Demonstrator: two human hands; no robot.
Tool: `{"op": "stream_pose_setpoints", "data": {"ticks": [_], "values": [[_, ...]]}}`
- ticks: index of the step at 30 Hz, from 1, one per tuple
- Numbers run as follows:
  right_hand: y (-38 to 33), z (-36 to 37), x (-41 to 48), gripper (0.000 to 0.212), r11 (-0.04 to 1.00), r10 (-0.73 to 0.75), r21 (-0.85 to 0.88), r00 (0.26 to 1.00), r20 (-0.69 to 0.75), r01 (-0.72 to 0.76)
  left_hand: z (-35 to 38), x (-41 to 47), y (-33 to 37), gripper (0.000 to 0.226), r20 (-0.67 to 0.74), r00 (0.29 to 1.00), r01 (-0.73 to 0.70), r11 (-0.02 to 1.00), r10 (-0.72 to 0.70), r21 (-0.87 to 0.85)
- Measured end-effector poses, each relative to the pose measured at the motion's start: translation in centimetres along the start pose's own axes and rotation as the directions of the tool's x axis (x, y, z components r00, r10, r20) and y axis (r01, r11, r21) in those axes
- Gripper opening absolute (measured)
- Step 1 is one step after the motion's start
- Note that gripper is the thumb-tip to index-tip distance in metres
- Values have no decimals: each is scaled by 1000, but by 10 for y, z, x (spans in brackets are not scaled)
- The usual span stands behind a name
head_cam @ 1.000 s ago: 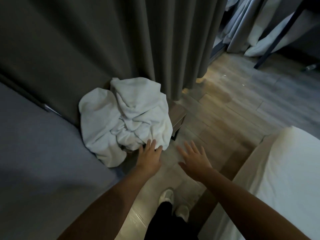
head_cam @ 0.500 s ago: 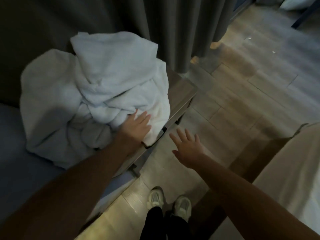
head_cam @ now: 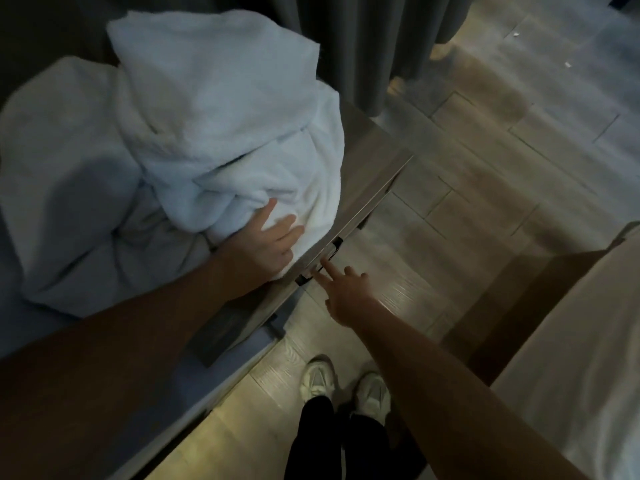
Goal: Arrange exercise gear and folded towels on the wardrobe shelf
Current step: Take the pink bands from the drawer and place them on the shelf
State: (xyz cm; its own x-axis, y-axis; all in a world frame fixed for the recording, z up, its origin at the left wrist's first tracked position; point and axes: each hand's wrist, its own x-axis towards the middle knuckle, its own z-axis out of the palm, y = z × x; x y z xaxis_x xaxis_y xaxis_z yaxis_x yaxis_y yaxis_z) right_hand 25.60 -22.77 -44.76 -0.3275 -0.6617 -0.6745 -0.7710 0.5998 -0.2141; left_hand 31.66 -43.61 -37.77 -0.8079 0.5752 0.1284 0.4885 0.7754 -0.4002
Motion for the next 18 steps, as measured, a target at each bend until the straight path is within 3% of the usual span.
{"op": "stream_pose_setpoints", "data": {"ticks": [8, 12, 14, 15, 16, 18], "values": [[4, 10, -7, 80, 999, 45, -24, 999, 2, -45, -31, 8, 11, 8, 101, 984, 144, 989, -146, 30], [24, 33, -41, 77, 999, 54, -9, 998, 33, -54, -33, 2, 31, 37, 250, 953, 141, 981, -171, 132], [30, 46, -60, 72, 981, 84, 172, 996, 14, -85, -38, 1, 39, 36, 292, 933, 169, 972, -211, 162], [30, 50, -66, 69, 909, 119, 404, 993, -10, -105, -38, 1, 43, 30, 264, 935, 204, 969, -235, 139], [28, 51, -71, 66, 730, 171, 674, 985, -24, -111, -38, 1, 45, 24, 250, 936, 225, 968, -246, 110], [22, 51, -78, 51, 264, 270, 960, 963, 25, -98, -42, -2, 46, 31, 184, 941, 272, 959, -283, 80]]}}
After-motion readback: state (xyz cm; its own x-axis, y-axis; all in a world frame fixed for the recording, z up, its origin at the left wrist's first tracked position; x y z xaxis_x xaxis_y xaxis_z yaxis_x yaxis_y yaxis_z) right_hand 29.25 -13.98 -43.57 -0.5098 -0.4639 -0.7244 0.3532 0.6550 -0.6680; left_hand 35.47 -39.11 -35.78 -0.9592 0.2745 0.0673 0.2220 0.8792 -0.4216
